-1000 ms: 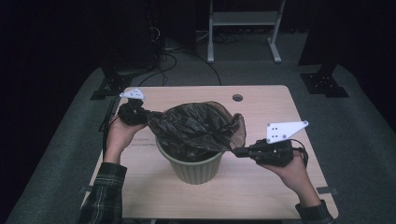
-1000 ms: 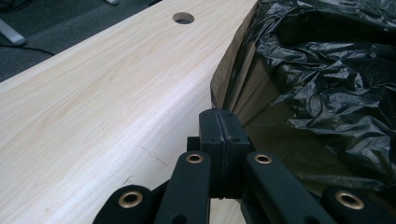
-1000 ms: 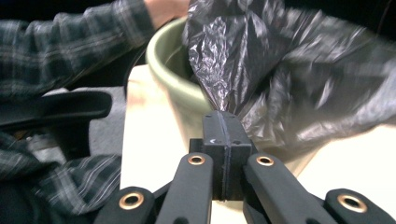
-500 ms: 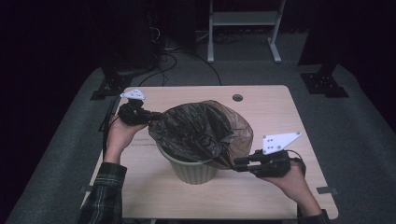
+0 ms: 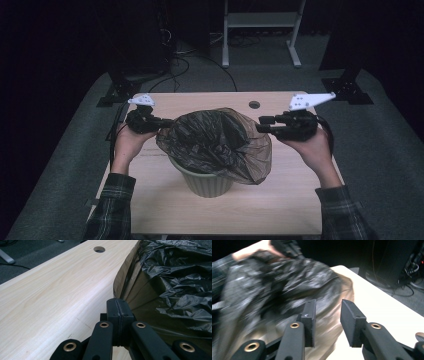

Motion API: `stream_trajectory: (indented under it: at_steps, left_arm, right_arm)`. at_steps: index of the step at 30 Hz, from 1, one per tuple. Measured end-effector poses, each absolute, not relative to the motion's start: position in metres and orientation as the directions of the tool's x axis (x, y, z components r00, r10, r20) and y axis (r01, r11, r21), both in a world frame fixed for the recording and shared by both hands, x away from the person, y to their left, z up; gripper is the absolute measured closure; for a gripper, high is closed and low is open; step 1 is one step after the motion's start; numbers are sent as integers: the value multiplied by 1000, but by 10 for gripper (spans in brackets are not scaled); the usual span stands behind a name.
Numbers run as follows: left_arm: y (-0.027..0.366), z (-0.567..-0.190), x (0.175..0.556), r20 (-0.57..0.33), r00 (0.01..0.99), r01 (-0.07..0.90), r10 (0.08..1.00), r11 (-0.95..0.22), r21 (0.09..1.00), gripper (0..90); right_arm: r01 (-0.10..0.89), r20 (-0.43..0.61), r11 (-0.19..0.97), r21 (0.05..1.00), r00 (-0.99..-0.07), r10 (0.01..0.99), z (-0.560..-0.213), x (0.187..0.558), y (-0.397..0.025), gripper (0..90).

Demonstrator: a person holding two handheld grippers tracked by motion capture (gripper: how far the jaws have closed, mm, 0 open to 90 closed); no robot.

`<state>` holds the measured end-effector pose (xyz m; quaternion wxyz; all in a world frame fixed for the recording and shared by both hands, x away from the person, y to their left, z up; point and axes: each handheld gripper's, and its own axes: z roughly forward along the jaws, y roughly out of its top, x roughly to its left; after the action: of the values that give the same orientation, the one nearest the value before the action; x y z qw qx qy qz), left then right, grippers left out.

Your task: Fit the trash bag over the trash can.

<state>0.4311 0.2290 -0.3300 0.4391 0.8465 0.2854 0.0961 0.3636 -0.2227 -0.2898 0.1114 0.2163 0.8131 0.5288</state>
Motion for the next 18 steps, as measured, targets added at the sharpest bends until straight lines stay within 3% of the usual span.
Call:
stream_trajectory:
  at_steps: [4,8,10,13,18]
  left_arm:
    - [228,-331,432,-86,821,398,564,-458,795,899]
    - [228,-330,431,-87,823,395,562,-456,798,899]
    - [228,-330,430,-86,824,392,560,-455,799,899]
    - [230,-329,429,-83,823,393,562,-456,798,899]
    - [235,-332,429,-69,807,411,587,-474,779,900]
  right_arm:
    - [300,101,341,891,-862,497,-293,395,-209,569]
    - [350,142,334,875,-846,514,-301,415,-198,569]
    - [373,169,342,863,-849,500,-306,422,-194,639]
    - [380,172,372,847,-857,485,-312,426,-187,871]
    - [370,127,393,842,-844,522,-318,429,-181,900]
